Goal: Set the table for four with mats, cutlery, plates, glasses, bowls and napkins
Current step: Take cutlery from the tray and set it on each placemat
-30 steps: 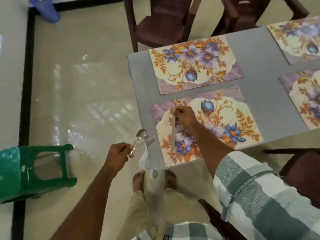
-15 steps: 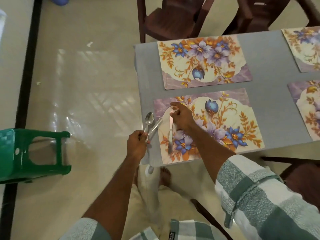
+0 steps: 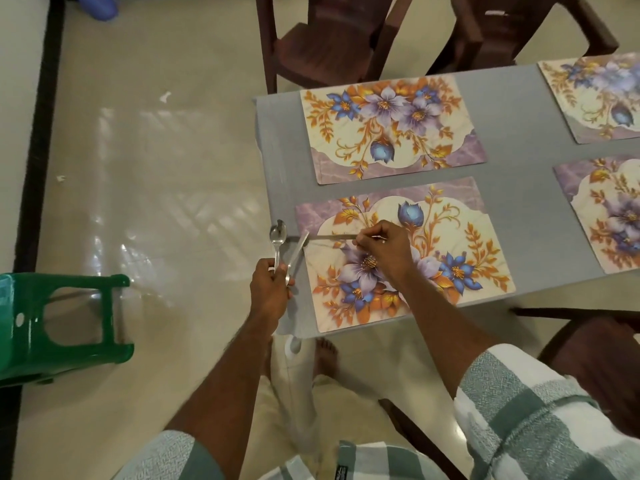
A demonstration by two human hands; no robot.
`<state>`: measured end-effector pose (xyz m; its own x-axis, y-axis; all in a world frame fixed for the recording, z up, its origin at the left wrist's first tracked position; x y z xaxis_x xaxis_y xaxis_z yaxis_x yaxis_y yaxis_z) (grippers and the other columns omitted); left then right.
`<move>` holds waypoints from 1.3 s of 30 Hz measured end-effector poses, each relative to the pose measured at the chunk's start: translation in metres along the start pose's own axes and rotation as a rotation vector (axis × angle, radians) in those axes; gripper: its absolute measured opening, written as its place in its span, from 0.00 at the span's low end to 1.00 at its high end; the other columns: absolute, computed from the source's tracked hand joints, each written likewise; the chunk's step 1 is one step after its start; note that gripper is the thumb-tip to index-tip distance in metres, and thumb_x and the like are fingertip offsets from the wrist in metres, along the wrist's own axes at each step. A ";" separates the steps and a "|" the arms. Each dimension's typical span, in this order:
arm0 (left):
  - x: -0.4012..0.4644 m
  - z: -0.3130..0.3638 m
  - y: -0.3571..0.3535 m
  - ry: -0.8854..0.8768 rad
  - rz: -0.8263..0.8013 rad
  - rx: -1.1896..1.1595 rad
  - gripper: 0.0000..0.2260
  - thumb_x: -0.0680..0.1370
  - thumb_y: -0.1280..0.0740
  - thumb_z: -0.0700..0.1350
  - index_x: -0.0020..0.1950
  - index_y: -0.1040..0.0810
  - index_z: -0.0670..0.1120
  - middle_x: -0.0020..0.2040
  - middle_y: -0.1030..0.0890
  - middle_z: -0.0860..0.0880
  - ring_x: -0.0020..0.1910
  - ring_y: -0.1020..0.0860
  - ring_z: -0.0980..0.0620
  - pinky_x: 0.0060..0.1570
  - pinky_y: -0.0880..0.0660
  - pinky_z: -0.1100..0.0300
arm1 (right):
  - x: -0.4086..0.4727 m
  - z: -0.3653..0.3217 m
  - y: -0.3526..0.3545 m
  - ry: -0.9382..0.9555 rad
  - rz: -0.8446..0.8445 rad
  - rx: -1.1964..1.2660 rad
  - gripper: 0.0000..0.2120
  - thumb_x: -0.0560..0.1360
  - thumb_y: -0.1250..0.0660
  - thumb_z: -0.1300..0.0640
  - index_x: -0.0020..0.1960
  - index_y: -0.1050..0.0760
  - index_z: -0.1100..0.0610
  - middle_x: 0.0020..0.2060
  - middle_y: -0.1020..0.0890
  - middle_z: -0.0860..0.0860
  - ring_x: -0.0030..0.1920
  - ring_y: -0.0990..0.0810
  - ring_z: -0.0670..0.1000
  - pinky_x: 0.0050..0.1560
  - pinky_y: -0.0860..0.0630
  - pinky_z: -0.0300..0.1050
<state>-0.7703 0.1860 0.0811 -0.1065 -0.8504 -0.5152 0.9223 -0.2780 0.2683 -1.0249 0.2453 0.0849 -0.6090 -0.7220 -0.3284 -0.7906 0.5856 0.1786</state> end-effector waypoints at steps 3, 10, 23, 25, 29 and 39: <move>0.001 0.004 -0.005 0.012 0.012 -0.030 0.07 0.85 0.40 0.46 0.57 0.29 0.43 0.42 0.21 0.43 0.32 0.25 0.53 0.28 0.28 0.64 | -0.016 0.008 0.008 0.135 0.040 -0.339 0.05 0.70 0.27 0.69 0.40 0.20 0.61 0.38 0.16 0.54 0.41 0.18 0.53 0.45 0.20 0.48; -0.003 0.007 -0.016 0.046 0.012 0.026 0.03 0.85 0.42 0.43 0.55 0.31 0.45 0.43 0.22 0.44 0.38 0.23 0.49 0.32 0.24 0.62 | -0.050 0.020 -0.019 0.188 -0.024 -0.617 0.05 0.70 0.32 0.68 0.40 0.23 0.59 0.35 0.21 0.52 0.35 0.23 0.51 0.35 0.24 0.43; 0.003 0.011 -0.011 -0.006 0.040 0.036 0.04 0.85 0.42 0.42 0.58 0.31 0.43 0.40 0.23 0.47 0.35 0.23 0.51 0.33 0.22 0.61 | -0.048 0.017 -0.021 -0.171 -0.036 -0.529 0.06 0.76 0.30 0.60 0.43 0.15 0.59 0.34 0.15 0.54 0.30 0.16 0.53 0.34 0.17 0.50; 0.002 0.010 -0.014 0.001 0.014 0.027 0.04 0.85 0.42 0.43 0.57 0.31 0.44 0.40 0.23 0.47 0.35 0.23 0.50 0.34 0.22 0.59 | -0.050 0.025 -0.023 -0.269 -0.062 -0.401 0.08 0.75 0.31 0.64 0.38 0.17 0.60 0.29 0.17 0.56 0.27 0.17 0.56 0.33 0.16 0.58; 0.004 0.006 -0.014 0.010 -0.006 0.055 0.03 0.85 0.42 0.43 0.57 0.31 0.44 0.42 0.22 0.44 0.35 0.24 0.50 0.37 0.21 0.55 | -0.051 0.031 -0.023 -0.355 -0.104 -0.321 0.10 0.76 0.33 0.69 0.37 0.18 0.64 0.31 0.17 0.59 0.29 0.17 0.59 0.37 0.17 0.63; 0.009 0.003 -0.009 0.002 0.005 0.078 0.03 0.85 0.41 0.43 0.57 0.31 0.45 0.44 0.21 0.46 0.37 0.22 0.51 0.38 0.19 0.57 | -0.052 0.000 -0.050 -0.060 -0.116 -0.733 0.15 0.74 0.27 0.51 0.58 0.17 0.56 0.50 0.15 0.52 0.43 0.16 0.50 0.46 0.18 0.42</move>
<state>-0.7805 0.1797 0.0770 -0.1014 -0.8511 -0.5152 0.8911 -0.3079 0.3333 -0.9541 0.2535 0.0933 -0.5309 -0.7306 -0.4293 -0.7022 0.0957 0.7056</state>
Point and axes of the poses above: each hand's wrist, its own x-axis towards the middle knuckle, its own y-axis out of the back of the hand, z = x × y, the point moved 3 cm from there along x, towards the middle knuckle
